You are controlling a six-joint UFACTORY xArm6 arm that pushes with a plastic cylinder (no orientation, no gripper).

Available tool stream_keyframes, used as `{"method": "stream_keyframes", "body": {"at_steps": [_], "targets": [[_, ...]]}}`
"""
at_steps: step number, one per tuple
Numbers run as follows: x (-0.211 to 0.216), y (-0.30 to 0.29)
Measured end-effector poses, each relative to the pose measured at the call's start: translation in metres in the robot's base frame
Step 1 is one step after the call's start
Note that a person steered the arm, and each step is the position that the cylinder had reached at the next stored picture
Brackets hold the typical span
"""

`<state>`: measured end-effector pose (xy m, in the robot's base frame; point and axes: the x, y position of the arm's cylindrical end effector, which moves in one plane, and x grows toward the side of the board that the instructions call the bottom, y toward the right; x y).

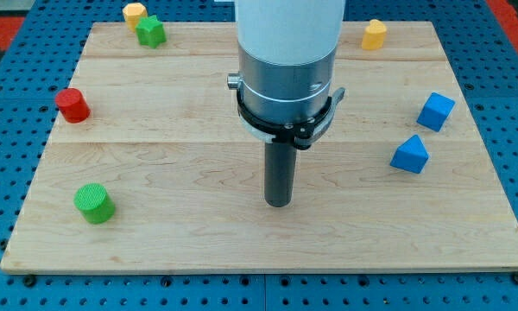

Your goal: Slide the blue triangle to the bottom right

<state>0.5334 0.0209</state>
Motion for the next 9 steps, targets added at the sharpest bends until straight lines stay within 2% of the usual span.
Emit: {"method": "stream_keyframes", "body": {"at_steps": [2, 3, 5, 6, 7, 9], "targets": [[-0.017, 0.001], [-0.069, -0.004], [-0.169, -0.084], [-0.170, -0.132], [-0.170, -0.156], [-0.170, -0.160]]}}
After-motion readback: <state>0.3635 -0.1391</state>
